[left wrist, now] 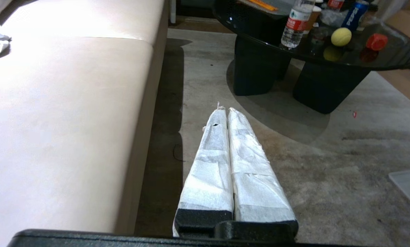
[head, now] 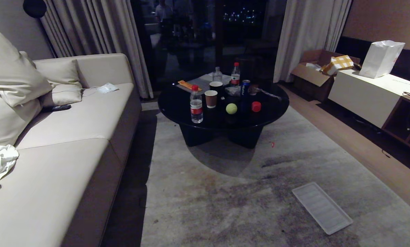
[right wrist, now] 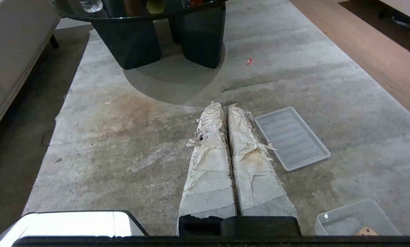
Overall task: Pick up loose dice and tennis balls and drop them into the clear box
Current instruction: Pick up toys out of the box
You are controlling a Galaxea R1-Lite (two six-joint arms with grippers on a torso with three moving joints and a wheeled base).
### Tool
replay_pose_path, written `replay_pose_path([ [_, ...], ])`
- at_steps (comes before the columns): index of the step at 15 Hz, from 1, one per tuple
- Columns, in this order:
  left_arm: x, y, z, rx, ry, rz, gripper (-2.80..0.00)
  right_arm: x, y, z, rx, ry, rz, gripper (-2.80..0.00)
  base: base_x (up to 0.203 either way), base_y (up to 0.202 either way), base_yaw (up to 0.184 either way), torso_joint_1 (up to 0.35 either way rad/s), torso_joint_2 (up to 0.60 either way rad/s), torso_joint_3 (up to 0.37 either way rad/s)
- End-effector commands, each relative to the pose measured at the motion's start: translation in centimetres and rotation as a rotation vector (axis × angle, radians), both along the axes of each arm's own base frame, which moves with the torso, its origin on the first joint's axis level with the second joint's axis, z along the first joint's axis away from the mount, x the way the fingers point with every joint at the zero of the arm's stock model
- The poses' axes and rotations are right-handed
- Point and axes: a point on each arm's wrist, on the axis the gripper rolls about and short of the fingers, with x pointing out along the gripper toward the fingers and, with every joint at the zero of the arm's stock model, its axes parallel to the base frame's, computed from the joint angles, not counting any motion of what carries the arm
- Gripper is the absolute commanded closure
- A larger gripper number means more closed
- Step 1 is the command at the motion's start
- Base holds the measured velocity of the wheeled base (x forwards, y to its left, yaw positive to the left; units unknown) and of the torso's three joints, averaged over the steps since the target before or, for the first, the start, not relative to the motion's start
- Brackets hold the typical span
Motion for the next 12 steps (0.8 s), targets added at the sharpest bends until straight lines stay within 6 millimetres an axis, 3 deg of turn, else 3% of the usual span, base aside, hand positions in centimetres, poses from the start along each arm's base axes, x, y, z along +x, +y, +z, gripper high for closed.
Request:
replay_pose_path([
  [1, 0.02, 0.00, -0.03, -0.002, 0.002, 0.001, 0.00, 0.01, 0.00, -0.01, 0.001, 0.003, 0.000, 0.00, 0.000, 0.000, 0.000, 0.000, 0.00, 0.000],
  [3, 0.02, 0.00, -0.05, 0.000, 0.004, 0.001, 0.00, 0.01, 0.00, -0.01, 0.001, 0.002, 0.000, 0.00, 0.037, 0.000, -0.003, -0.001, 0.00, 0.003],
  [12, 0.02, 0.00, -0.04, 0.001, 0.003, 0.001, 0.00, 0.01, 0.00, -0.01, 0.000, 0.002, -0.001, 0.00, 0.180, 0.000, 0.000, 0.003, 0.00, 0.004],
])
